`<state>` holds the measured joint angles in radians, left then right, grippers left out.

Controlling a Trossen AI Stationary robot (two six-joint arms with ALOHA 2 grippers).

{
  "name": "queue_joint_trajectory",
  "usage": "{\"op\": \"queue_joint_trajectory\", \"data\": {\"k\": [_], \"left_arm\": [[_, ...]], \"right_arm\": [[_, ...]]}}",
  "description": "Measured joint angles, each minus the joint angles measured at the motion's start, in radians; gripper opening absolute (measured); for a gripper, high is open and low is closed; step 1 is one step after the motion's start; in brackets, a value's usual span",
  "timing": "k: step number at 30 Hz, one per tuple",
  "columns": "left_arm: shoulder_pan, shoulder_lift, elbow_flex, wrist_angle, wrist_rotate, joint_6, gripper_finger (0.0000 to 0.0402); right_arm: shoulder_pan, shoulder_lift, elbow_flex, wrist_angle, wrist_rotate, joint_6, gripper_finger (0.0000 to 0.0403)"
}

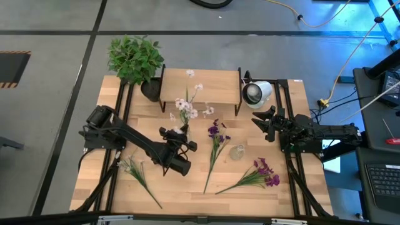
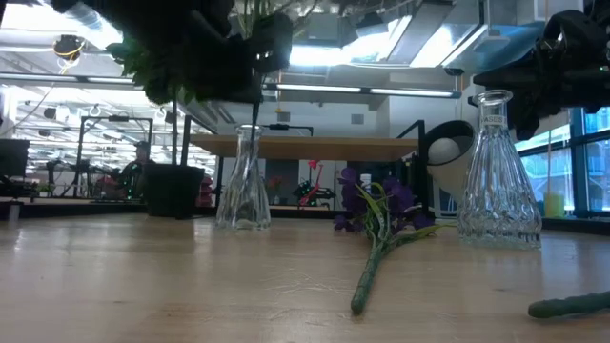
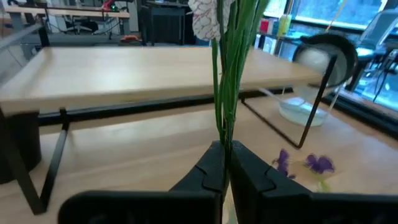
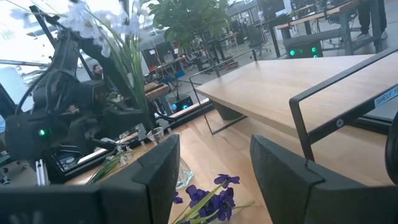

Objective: Pick and place flowers into a vace then onto a shelf
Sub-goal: Put the right white flowers into the left transparent vase

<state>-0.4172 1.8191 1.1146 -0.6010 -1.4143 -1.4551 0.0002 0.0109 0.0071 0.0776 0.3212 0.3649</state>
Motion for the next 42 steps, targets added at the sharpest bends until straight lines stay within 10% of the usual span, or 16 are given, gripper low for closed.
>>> {"op": "queue_joint_trajectory", "data": {"k": [42], "left_arm": [[-0.008, 0.039, 0.0, -0.002, 0.071, -0.016, 0.0059]], "right_arm": [[0.0, 0.0, 0.0, 0.0, 0.0, -0.001, 0.0198]]}}
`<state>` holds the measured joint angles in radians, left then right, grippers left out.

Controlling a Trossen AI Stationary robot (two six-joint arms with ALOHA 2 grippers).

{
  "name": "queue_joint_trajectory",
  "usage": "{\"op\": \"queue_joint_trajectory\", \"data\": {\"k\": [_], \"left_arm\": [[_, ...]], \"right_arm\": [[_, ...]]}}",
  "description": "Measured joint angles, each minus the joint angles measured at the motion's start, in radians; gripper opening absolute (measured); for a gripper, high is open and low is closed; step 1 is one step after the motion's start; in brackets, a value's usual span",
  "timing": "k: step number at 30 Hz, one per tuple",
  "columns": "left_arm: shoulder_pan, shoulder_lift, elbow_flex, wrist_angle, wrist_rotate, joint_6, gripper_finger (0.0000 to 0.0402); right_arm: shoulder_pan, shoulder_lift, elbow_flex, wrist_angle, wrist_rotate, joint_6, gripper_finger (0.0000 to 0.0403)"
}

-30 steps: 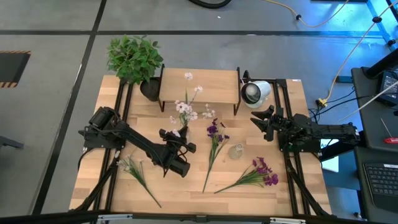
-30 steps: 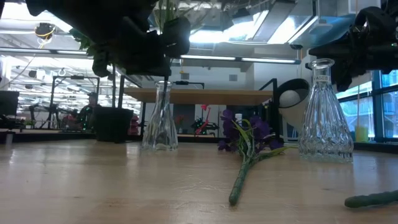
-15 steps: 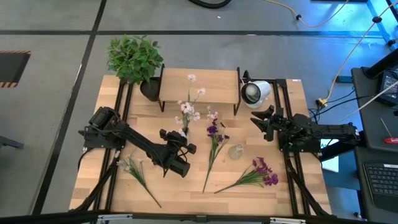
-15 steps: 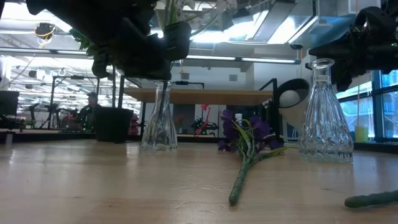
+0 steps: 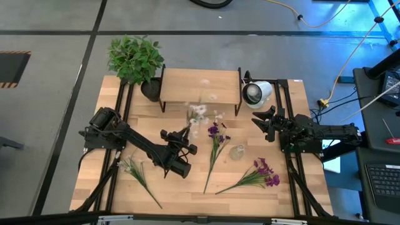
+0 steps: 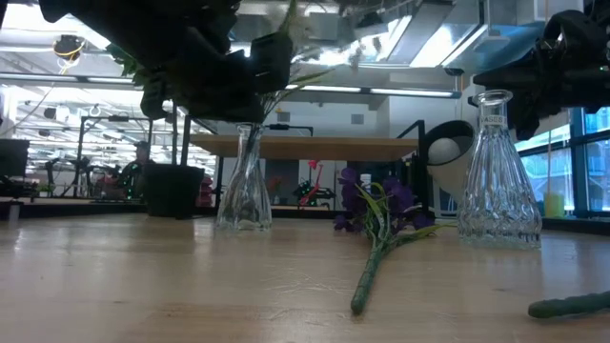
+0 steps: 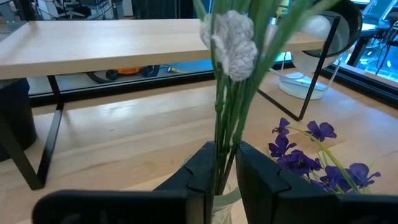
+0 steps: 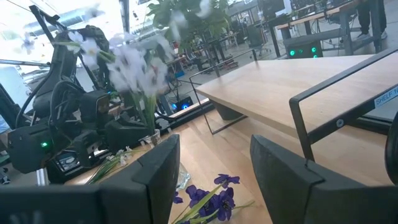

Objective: Pick and place flowers into a vace then onto a shelf
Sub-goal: Put the right white flowers into the left transparent vase, then put the white flowers into the left transparent vase

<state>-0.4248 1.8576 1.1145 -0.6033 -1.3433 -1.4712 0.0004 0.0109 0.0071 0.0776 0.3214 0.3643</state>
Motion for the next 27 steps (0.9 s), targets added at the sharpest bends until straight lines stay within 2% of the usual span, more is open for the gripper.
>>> {"op": "queue_joint_trajectory", "data": {"k": [12, 18, 25, 27], "left_arm": [[0.0, 0.0, 0.0, -0.008, 0.001, 0.001, 0.0105], [-0.001, -0.024, 0.0, -0.01, 0.016, 0.066, 0.0133], [-0.012, -0.105, 0.001, -0.033, 0.107, 0.153, 0.0153], [-0.012, -0.131, 0.001, -0.039, 0.18, 0.162, 0.0155]], "right_arm": [[0.0, 0.0, 0.0, 0.0, 0.0, -0.004, 0.0198], [0.0, 0.0, 0.0, 0.0, 0.0, -0.004, 0.0198], [0.0, 0.0, 0.0, 0.0, 0.0, -0.007, 0.0198], [0.0, 0.0, 0.0, 0.0, 0.0, -0.006, 0.0198]]}}
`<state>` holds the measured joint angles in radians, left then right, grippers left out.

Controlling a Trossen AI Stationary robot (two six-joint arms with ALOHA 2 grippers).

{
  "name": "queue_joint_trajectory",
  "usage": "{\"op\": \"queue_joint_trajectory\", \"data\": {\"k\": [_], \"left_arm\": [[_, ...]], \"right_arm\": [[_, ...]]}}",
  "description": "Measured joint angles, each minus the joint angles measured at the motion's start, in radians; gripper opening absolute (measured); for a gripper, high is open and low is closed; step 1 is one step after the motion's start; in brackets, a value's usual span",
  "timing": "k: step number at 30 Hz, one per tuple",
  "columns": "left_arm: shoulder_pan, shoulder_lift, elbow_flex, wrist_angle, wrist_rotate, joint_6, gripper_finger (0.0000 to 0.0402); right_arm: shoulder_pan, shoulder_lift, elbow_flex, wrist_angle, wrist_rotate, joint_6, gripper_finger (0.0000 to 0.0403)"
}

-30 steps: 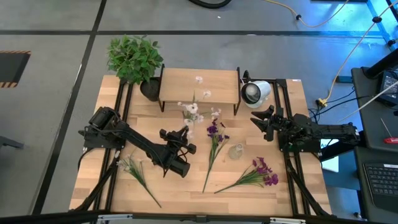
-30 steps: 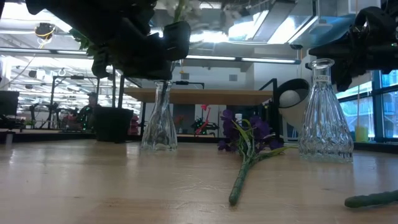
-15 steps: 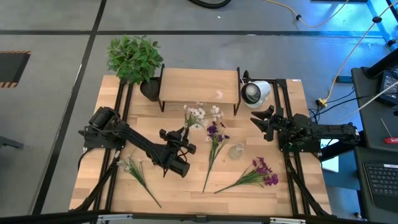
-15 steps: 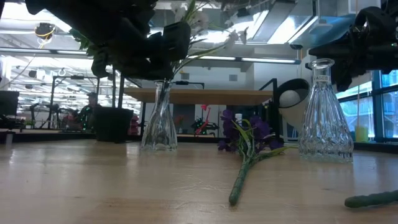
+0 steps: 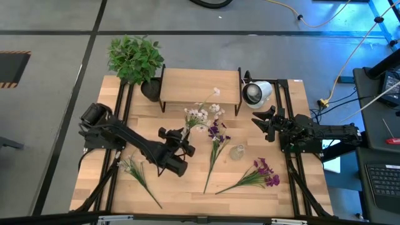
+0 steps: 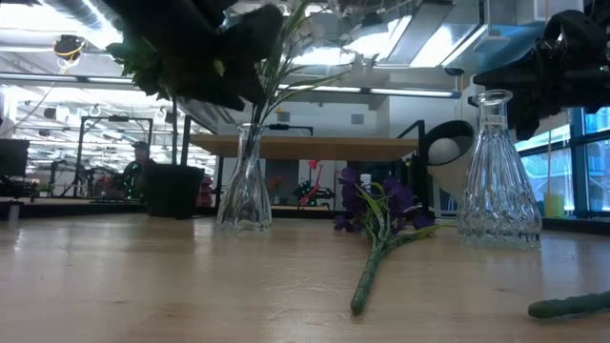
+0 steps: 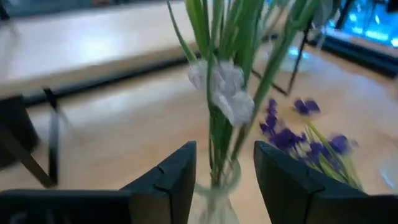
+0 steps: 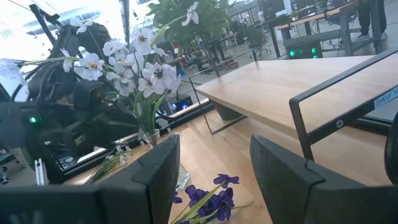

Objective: Pick and place flowers into a vace then onto a shelf
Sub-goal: Put the white flowers into the left transparent vase

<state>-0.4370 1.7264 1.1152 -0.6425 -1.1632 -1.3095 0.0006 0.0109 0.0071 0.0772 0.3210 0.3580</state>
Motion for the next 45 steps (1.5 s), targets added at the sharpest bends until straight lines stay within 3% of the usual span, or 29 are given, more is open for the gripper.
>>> {"op": "queue_joint_trajectory", "data": {"k": [7, 13, 17, 20, 24, 30, 40, 45], "left_arm": [[0.003, -0.105, 0.0, -0.01, 0.408, 0.014, 0.015], [0.003, -0.182, 0.0, -0.003, 0.856, 0.037, 0.0144], [-0.013, -0.196, 0.0, 0.013, 1.149, -0.085, 0.0143], [-0.041, -0.187, 0.0, 0.016, 1.3, -0.229, 0.0143], [-0.105, -0.168, 0.0, 0.011, 1.364, -0.527, 0.0143], [-0.261, -0.129, 0.0, 0.015, 1.274, -0.955, 0.0143], [-0.305, 0.042, 0.014, 0.004, 1.338, -0.987, 0.0143], [-0.309, 0.044, 0.051, -0.151, 1.385, -1.004, 0.014]], "right_arm": [[0.0, 0.0, 0.0, 0.0, 0.0, 0.001, 0.0198], [0.0, 0.0, 0.0, 0.0, 0.0, 0.0, 0.0198], [0.0, 0.0, 0.0, 0.0, 0.0, 0.0, 0.0198], [0.0, 0.0, 0.0, 0.0, 0.0, 0.0, 0.0198], [0.0, 0.0, 0.0, 0.0, 0.0, 0.002, 0.0198], [0.0, 0.0, 0.0, 0.0, 0.0, 0.001, 0.0198], [0.0, 0.0, 0.0, 0.0, 0.0, 0.0, 0.0198], [0.0, 0.0, 0.0, 0.0, 0.0, 0.0, 0.0198]]}}
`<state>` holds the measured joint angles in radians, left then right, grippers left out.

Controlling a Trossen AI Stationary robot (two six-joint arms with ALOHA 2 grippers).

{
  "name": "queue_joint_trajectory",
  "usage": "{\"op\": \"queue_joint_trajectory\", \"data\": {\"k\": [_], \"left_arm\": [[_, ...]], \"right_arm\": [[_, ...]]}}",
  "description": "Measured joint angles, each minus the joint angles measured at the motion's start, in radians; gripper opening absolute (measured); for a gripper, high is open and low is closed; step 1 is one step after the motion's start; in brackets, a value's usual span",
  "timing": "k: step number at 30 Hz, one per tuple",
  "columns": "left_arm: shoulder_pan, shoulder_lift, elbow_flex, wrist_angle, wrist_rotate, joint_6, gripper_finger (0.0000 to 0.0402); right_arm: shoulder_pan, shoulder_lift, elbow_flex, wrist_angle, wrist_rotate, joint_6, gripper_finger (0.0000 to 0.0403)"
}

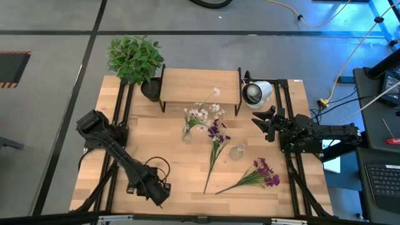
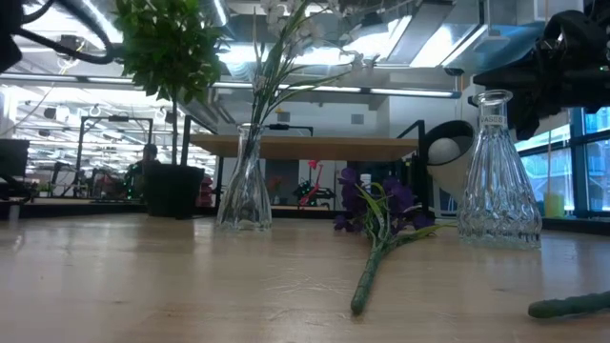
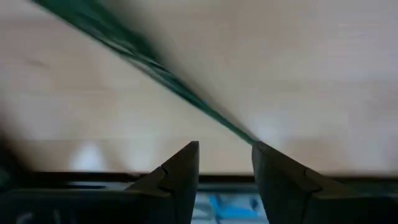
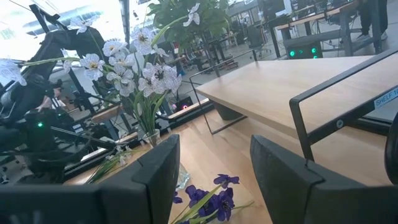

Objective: Pick and place flowers into a vace then onto a shelf
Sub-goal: Put the white flowers into the left transparent vase

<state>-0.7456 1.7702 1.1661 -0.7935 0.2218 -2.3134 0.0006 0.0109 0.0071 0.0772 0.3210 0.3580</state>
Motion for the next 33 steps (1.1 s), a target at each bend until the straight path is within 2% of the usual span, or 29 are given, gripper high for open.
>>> {"op": "queue_joint_trajectory", "data": {"k": [5, 14, 23, 26, 33], "left_arm": [[0.001, 0.0, 0.025, -0.138, 0.034, -0.008, 0.012], [0.009, 0.012, 0.024, -0.158, 0.003, -0.007, 0.0093], [-0.007, 0.083, 0.023, -0.16, 0.008, -0.001, 0.0117], [-0.007, 0.113, 0.023, -0.159, 0.047, -0.012, 0.0124], [-0.011, 0.155, 0.027, -0.153, 0.066, -0.026, 0.0125]], "right_arm": [[0.0, 0.0, 0.0, 0.0, 0.0, 0.0, 0.0198], [0.0, 0.0, 0.0, 0.0, 0.0, 0.0, 0.0198], [0.0, 0.0, 0.0, 0.0, 0.0, -0.004, 0.0198], [0.0, 0.0, 0.0, 0.0, 0.0, -0.003, 0.0198], [0.0, 0.0, 0.0, 0.001, 0.0, -0.003, 0.0198]]}}
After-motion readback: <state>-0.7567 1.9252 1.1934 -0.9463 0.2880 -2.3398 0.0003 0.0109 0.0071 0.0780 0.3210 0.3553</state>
